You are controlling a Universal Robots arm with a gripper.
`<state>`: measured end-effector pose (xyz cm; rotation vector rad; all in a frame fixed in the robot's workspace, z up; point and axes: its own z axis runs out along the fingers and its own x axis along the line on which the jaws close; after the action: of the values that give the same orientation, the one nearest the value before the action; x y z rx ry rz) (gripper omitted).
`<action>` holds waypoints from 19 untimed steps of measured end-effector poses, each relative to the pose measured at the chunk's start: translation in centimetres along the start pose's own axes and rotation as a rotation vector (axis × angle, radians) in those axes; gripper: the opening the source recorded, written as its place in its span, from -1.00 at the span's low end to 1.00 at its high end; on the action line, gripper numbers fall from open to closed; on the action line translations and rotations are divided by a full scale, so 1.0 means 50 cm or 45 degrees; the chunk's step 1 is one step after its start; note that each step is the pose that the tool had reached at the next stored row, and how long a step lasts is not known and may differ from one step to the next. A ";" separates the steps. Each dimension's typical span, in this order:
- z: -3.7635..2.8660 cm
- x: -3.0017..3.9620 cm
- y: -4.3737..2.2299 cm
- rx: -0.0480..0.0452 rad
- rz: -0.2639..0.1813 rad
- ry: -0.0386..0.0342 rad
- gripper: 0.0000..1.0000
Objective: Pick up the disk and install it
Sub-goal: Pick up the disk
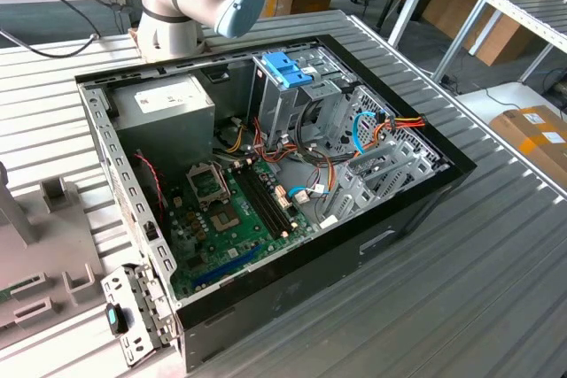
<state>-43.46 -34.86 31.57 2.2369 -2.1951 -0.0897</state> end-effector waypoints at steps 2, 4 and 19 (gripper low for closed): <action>0.004 0.000 0.001 0.000 -0.004 -0.0019 0.11; 0.007 0.000 0.002 0.000 -0.005 -0.0025 0.11; 0.049 0.002 0.008 -0.001 -0.018 -0.0023 0.11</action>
<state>-43.96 -34.90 29.12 2.2529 -2.1804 -0.0924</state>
